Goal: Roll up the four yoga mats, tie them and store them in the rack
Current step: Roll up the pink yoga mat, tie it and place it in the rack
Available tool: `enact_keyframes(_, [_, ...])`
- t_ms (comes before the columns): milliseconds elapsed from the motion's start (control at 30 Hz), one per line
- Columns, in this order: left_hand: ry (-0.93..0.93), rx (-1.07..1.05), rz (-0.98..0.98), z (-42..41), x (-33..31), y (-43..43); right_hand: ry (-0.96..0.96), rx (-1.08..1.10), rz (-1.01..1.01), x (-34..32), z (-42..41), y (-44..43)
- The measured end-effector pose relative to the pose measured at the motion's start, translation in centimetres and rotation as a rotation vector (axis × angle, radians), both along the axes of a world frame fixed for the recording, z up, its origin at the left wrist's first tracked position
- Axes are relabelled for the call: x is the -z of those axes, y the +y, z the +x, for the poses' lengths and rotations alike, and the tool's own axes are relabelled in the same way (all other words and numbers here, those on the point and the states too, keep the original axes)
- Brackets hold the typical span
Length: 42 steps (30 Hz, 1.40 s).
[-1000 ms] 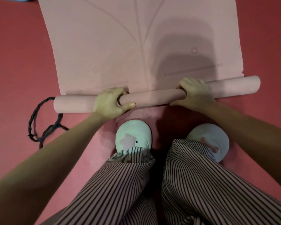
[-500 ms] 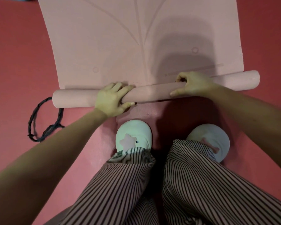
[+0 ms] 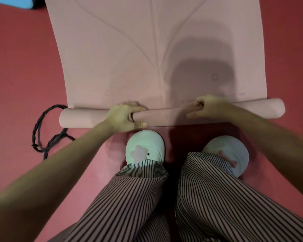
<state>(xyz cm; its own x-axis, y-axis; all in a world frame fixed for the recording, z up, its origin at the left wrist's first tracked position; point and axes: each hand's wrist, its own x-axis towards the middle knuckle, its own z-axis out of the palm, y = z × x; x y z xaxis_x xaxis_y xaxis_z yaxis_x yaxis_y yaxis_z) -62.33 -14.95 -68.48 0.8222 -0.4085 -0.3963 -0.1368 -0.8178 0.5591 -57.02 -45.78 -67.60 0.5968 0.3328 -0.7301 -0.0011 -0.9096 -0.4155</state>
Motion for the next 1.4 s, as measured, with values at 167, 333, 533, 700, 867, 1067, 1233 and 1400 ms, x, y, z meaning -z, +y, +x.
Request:
enact_keyframes(167, [0.023,0.025,0.019,1.0,0.1,0.1,-0.795,-0.236,0.085,1.2,-3.8,-0.4])
enact_keyframes(333, [-0.153,0.031,0.016,0.0,1.1,0.3,-0.872,-0.366,0.179,2.0,-4.6,0.4])
enact_keyframes(533, [-0.337,0.101,-0.014,-0.2,1.6,0.3,-0.620,-0.214,0.198,1.2,-3.3,0.7])
enact_keyframes(700, [-0.691,0.108,0.145,-3.2,2.4,-0.7,-0.479,-0.148,0.165,0.6,-1.9,1.0])
enact_keyframes(867, [-0.594,0.119,0.240,-1.2,1.9,-0.9,-0.288,-0.098,0.184,0.2,0.5,1.4])
enact_keyframes(1067, [-0.483,0.179,0.181,1.0,1.4,-0.7,-0.353,-0.198,0.151,0.3,1.3,1.1])
enact_keyframes(1233, [-0.239,0.172,0.176,2.8,0.9,-0.4,-0.742,-0.314,0.088,0.8,-1.9,1.6])
enact_keyframes(1400, [-0.214,0.082,0.137,2.5,0.4,-0.6,-0.752,-0.306,0.005,1.4,-1.5,2.0])
